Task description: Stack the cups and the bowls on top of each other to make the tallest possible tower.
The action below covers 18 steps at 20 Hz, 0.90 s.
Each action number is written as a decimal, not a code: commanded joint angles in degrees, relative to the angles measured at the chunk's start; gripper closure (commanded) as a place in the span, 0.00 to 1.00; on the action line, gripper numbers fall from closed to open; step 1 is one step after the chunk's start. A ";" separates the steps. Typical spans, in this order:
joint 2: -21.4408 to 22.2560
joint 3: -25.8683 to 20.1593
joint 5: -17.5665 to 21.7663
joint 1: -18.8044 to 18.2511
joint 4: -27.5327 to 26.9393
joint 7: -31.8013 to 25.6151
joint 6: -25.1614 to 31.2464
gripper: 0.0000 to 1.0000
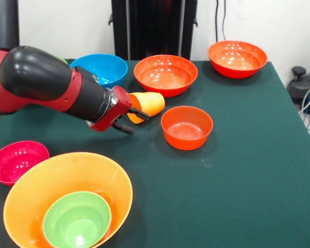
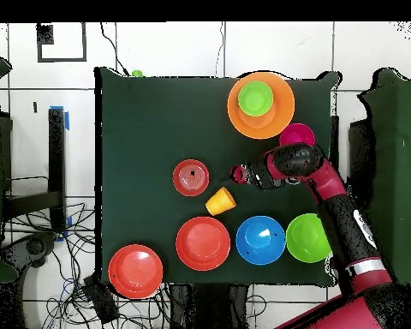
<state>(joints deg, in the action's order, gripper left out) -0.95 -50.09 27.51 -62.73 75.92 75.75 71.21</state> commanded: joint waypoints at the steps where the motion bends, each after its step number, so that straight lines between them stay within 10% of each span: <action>1: 2.62 -0.01 0.93 1.13 4.81 -8.58 -3.63 0.00; 18: 11.21 5.21 7.49 -1.77 12.23 -11.25 -2.51 0.00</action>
<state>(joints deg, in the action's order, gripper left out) 8.62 -49.92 28.60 -64.13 85.08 75.75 71.21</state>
